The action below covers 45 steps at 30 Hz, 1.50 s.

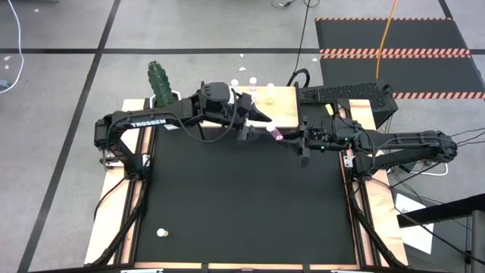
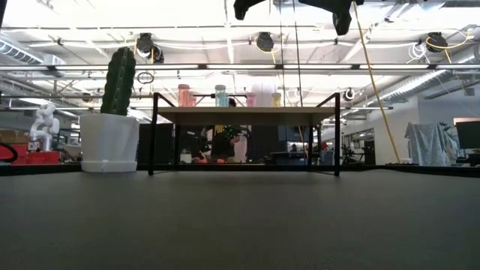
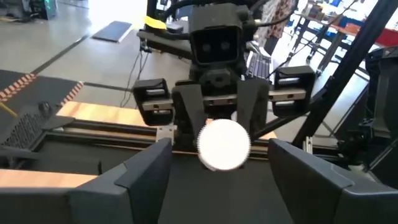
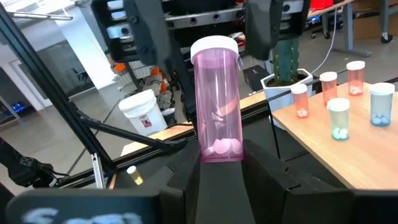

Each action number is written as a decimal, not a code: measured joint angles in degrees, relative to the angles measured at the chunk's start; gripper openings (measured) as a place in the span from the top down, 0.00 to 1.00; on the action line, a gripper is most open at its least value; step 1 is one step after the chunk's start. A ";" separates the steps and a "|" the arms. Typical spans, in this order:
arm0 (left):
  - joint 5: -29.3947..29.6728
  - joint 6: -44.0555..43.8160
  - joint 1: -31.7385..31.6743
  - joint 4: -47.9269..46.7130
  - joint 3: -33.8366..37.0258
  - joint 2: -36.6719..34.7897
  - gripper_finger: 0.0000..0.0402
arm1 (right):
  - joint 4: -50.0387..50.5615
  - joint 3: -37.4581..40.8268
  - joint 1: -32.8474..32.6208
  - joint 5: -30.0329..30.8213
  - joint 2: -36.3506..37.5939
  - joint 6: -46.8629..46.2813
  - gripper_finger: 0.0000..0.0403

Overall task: Pick and place medicine bottles onto shelf by color
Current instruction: Put the pink pill bottle aligned with the other pink pill bottles on the shelf

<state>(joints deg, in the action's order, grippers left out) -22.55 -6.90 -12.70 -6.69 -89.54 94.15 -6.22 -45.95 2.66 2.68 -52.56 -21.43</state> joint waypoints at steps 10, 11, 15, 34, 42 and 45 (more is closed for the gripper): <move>-2.68 -1.28 0.24 0.77 0.09 2.11 0.44 | 0.97 0.00 0.00 0.00 -0.31 0.04 0.76; -3.01 -1.32 0.40 0.58 0.09 2.34 0.44 | 1.06 0.00 0.02 -0.01 -0.35 0.02 0.76; -3.12 -1.10 0.40 0.93 0.09 2.60 0.44 | 1.15 0.01 0.02 -0.02 -0.70 -0.13 0.76; -4.39 -0.75 -1.00 1.21 0.09 2.38 0.48 | 2.26 0.02 1.35 -0.01 -0.66 -0.39 0.76; -4.39 -1.16 -2.16 1.15 0.07 2.38 0.68 | 2.44 0.02 2.23 -0.09 -0.66 -0.22 0.76; -4.36 -1.16 -2.13 0.87 0.07 2.38 0.71 | 3.04 0.02 2.23 -0.16 -0.66 -0.24 0.76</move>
<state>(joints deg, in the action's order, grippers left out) -26.90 -8.05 -14.83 -5.82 -89.46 96.53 -3.18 -45.93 4.89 2.52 -53.21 -21.67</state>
